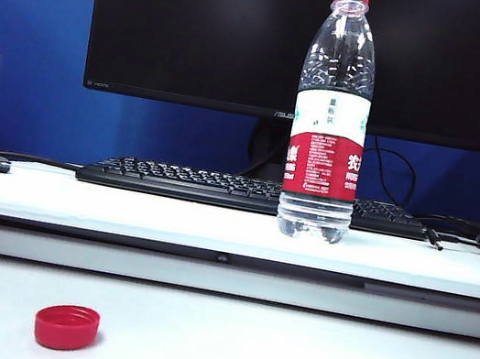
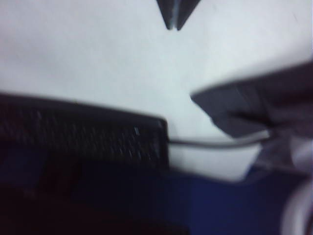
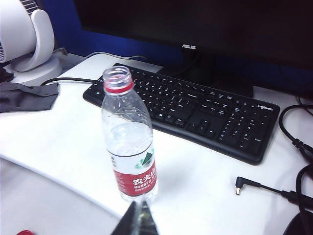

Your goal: Unscrew the cap from the plastic bottle on the table.

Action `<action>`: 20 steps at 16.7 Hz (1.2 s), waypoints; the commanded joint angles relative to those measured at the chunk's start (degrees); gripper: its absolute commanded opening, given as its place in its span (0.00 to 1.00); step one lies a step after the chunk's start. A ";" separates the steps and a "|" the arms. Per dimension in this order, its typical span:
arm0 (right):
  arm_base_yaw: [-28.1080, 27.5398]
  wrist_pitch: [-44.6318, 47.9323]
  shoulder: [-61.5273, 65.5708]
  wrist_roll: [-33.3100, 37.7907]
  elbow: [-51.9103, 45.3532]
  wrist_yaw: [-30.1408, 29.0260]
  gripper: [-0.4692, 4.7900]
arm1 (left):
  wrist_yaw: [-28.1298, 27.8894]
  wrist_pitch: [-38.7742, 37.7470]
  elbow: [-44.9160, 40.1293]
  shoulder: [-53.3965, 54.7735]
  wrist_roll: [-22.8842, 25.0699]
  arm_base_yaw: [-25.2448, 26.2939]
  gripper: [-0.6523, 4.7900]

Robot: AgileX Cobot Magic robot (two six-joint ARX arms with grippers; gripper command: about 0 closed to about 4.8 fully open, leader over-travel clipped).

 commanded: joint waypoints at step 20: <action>0.00 0.94 -0.02 -0.02 0.26 0.07 0.09 | 7.56 7.56 -1.81 -0.13 10.62 7.87 0.11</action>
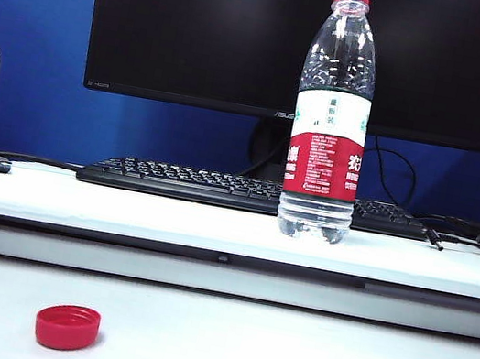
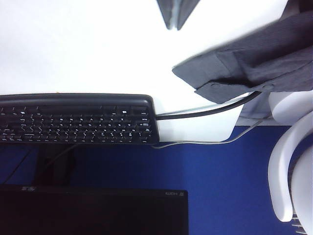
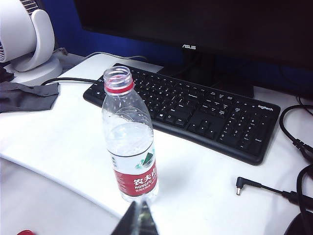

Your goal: Unscrew the cap from the plastic bottle on the table.

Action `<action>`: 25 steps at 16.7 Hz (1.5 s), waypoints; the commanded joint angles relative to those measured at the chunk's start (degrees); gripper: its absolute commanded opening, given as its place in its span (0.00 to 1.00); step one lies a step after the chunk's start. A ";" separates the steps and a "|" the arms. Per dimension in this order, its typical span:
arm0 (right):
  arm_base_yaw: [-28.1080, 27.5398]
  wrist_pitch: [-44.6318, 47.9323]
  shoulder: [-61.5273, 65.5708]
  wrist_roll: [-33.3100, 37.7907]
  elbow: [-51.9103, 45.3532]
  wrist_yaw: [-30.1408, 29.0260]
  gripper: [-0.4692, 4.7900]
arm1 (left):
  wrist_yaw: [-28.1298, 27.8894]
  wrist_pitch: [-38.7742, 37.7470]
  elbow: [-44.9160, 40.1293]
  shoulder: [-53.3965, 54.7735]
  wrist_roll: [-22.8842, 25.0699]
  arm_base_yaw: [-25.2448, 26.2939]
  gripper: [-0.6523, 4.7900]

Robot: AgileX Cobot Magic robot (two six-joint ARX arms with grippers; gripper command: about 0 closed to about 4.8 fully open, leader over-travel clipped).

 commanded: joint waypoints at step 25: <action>0.02 0.94 -0.02 -0.02 0.26 0.09 0.09 | 0.22 1.99 0.04 -0.13 -0.63 0.04 0.11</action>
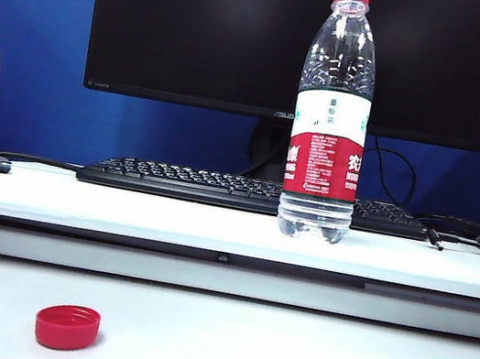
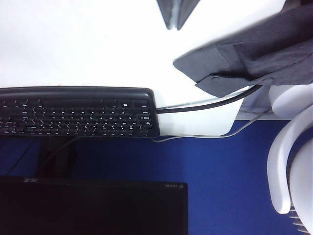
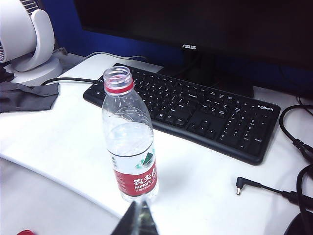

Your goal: Unscrew the cap from the plastic bottle on the table.

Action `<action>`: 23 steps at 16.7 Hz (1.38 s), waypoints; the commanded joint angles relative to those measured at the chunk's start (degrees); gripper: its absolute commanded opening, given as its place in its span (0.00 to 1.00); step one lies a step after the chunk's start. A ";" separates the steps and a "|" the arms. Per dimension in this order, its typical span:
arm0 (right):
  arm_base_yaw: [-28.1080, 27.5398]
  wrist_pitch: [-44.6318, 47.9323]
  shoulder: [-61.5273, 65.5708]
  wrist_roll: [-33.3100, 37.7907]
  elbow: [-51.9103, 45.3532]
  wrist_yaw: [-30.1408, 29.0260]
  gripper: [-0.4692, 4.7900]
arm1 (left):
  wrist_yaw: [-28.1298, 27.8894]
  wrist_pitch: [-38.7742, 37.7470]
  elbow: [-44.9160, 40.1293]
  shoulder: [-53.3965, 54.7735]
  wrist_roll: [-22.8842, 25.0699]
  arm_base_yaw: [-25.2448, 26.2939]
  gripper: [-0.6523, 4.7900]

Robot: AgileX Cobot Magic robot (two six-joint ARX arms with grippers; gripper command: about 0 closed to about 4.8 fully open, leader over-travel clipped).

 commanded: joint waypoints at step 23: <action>-23.02 10.29 -26.97 -2.25 -23.98 10.91 0.09 | 0.22 0.28 0.04 -0.13 -0.20 0.02 0.11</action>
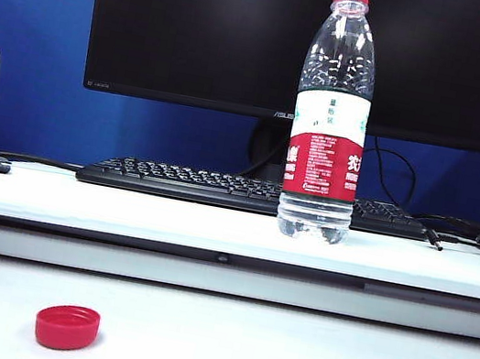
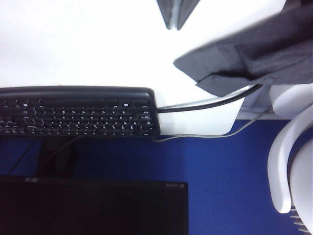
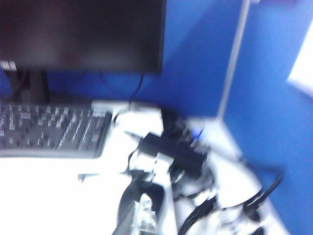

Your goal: Unscrew the cap from the plastic bottle on the table.

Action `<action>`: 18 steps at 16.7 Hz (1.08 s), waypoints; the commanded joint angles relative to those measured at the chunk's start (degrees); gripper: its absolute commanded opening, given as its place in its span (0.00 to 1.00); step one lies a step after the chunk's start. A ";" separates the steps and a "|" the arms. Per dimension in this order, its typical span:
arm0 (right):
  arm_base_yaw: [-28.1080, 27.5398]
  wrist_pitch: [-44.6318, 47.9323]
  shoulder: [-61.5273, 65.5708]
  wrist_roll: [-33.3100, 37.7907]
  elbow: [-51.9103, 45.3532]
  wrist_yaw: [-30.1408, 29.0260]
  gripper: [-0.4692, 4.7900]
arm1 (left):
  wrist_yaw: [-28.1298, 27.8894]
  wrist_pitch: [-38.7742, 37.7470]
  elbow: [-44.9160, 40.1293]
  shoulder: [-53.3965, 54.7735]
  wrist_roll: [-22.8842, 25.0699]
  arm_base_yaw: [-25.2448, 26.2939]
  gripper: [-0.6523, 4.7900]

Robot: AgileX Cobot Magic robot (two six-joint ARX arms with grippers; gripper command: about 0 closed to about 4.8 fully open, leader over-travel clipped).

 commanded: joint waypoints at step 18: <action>-6.58 31.47 -0.17 5.20 -29.44 -5.90 0.09 | 0.20 0.24 0.04 -0.13 -0.20 0.04 0.11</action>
